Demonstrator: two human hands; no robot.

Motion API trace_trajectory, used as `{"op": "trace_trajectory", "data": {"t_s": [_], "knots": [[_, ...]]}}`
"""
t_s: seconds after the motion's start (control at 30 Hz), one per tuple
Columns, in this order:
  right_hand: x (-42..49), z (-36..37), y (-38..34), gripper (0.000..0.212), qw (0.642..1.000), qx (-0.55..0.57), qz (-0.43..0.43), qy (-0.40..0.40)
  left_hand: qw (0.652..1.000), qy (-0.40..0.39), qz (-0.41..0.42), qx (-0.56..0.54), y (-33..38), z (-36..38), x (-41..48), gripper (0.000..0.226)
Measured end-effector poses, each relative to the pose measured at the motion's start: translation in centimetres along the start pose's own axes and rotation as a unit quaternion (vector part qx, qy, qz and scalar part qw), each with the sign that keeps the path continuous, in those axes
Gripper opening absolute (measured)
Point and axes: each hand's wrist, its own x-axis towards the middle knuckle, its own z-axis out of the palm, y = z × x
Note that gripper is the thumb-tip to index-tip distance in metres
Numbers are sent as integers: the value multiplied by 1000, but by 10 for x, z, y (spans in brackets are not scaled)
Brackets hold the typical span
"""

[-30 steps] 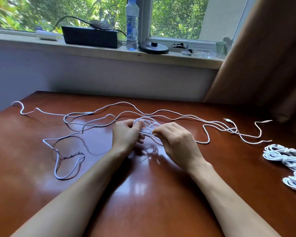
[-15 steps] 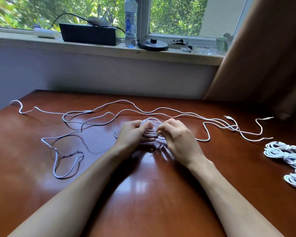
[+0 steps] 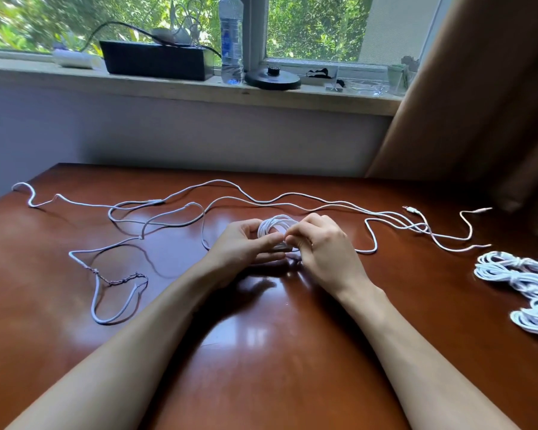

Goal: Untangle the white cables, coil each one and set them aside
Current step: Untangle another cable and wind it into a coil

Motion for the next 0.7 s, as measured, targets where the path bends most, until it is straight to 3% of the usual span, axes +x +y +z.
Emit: {"op": "trace_trajectory", "data": {"t_s": [0.17, 0.3, 0.47, 0.7], "knots": [[-1, 0, -3, 14, 1000, 6, 2, -1, 998, 6, 20, 61, -2, -5, 0, 34], [-1, 0, -1, 14, 1000, 14, 12, 9, 995, -6, 39, 88, -1, -4, 1, 11], [0, 0, 0, 9, 1000, 17, 4, 25, 993, -6, 56, 108, -1, -6, 3, 6], [3, -6, 1, 7, 994, 64, 5, 85, 998, 3, 21, -59, 4, -4, 2, 21]]}}
